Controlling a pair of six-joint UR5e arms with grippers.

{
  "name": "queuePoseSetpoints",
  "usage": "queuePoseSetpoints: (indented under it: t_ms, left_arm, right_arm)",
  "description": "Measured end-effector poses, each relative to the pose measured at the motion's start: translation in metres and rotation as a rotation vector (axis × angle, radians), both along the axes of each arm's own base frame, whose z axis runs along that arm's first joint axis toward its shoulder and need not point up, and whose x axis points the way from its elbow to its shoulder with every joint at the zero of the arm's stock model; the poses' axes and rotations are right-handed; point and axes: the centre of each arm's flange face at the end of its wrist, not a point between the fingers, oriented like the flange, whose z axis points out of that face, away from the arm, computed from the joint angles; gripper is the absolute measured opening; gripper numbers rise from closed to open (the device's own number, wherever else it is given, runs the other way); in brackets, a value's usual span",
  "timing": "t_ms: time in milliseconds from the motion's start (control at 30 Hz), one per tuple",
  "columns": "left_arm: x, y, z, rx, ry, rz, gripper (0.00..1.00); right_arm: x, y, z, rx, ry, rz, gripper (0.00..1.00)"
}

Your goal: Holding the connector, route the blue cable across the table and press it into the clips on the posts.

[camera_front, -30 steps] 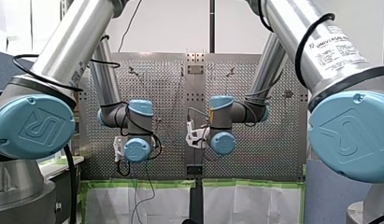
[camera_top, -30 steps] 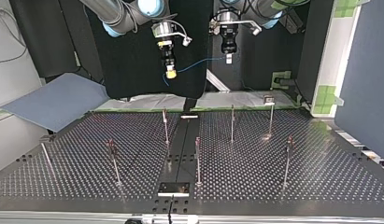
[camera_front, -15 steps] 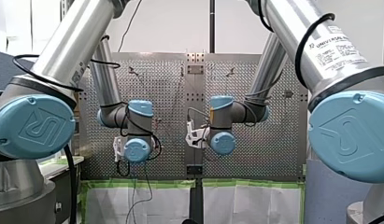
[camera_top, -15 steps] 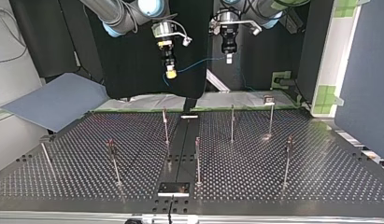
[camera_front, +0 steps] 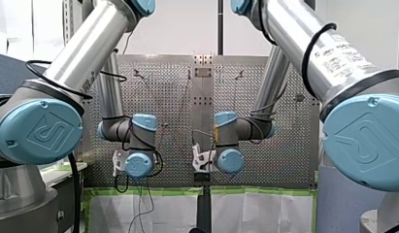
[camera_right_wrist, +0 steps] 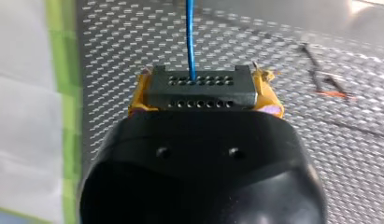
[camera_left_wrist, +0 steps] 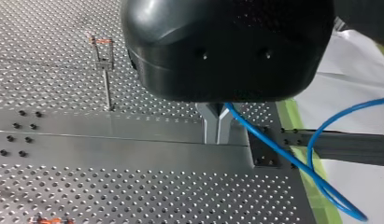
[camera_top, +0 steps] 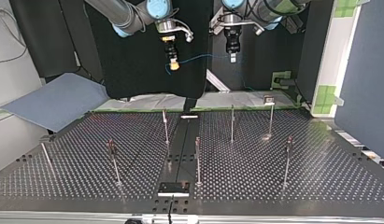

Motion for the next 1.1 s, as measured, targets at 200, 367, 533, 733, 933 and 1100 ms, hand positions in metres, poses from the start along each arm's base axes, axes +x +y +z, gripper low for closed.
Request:
queuePoseSetpoints:
  t_ms: [200, 367, 533, 733, 933, 1100]
  left_arm:
    - [0.0, 0.0, -0.001, 0.002, 0.003, 0.0, 0.0]
    - [0.001, 0.001, -0.002, 0.0, 0.002, 0.0, 0.0]
    - [0.01, -0.003, 0.008, -0.044, -0.032, -0.018, 0.0]
    - [0.018, 0.001, 0.024, -0.078, -0.047, 0.008, 0.0]
    - [0.034, 0.006, 0.047, -0.082, -0.078, 0.077, 0.0]
    - [0.048, 0.011, 0.069, -0.079, -0.105, 0.139, 0.0]
  right_arm:
    - [-0.009, 0.008, -0.025, 0.062, 0.068, 0.0, 0.0]
    - [-0.012, 0.012, -0.03, 0.086, 0.092, 0.001, 0.0]
    - [-0.002, 0.007, -0.012, 0.078, 0.048, -0.002, 0.0]
    - [0.016, 0.003, 0.018, 0.07, -0.039, 0.028, 0.0]
    - [0.034, -0.008, 0.055, 0.06, -0.111, 0.072, 0.0]
    - [0.049, -0.018, 0.09, 0.038, -0.15, 0.113, 0.0]
